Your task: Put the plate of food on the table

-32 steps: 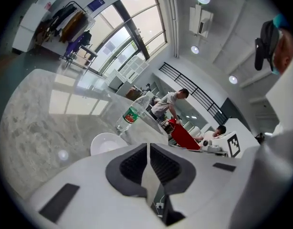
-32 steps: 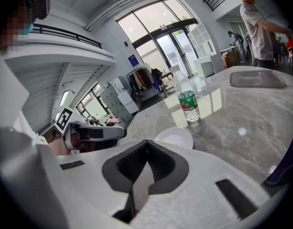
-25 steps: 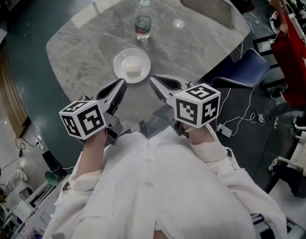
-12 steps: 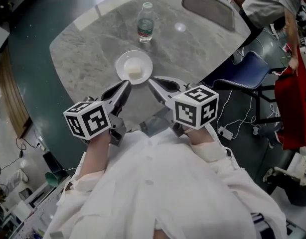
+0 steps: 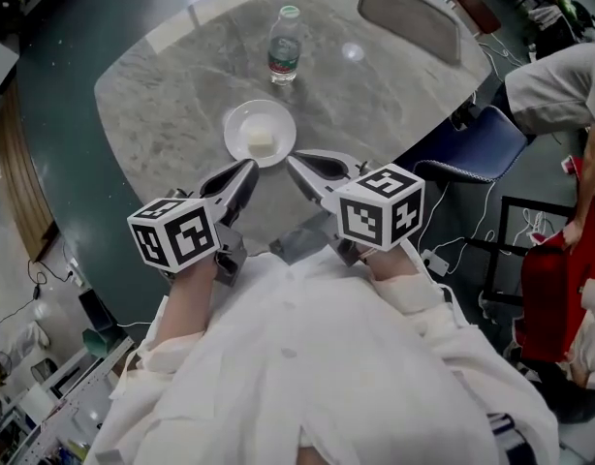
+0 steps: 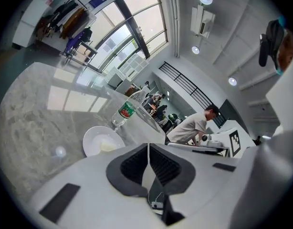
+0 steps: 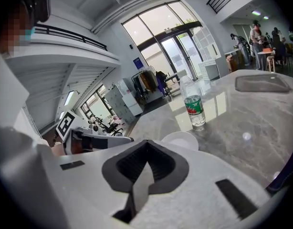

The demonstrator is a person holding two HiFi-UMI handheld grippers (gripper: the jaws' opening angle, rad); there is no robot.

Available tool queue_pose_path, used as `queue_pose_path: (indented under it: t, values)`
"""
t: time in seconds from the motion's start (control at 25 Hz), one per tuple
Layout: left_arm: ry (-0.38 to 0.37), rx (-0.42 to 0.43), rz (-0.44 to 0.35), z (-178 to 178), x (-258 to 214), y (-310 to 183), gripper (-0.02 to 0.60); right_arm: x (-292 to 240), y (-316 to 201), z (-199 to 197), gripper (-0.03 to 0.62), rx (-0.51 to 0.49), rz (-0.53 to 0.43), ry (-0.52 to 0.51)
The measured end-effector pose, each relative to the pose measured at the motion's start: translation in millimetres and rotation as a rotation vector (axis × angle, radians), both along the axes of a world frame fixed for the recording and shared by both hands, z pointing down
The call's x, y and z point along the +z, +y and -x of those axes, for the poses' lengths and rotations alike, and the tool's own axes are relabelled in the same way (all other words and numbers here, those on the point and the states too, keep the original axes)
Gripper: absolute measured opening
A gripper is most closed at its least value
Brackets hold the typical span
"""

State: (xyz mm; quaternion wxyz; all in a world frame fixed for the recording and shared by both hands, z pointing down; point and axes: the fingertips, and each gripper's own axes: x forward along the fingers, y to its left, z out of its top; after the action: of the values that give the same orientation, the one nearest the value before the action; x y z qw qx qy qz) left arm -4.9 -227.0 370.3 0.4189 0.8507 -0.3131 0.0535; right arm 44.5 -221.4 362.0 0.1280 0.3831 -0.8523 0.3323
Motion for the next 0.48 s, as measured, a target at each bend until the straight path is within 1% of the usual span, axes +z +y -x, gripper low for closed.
queue_pose_path:
  t: [0.24,0.48]
  values:
    - [-0.015,0.003,0.007,-4.0,4.2,-6.2,0.023,-3.8,-5.5,-1.6,0.002,-0.075,-0.011,0.032]
    - [-0.005,0.003,0.013,-7.4,5.9,-10.7,0.023,-11.5,-13.8,-13.9,0.002,-0.12,-0.014,0.057]
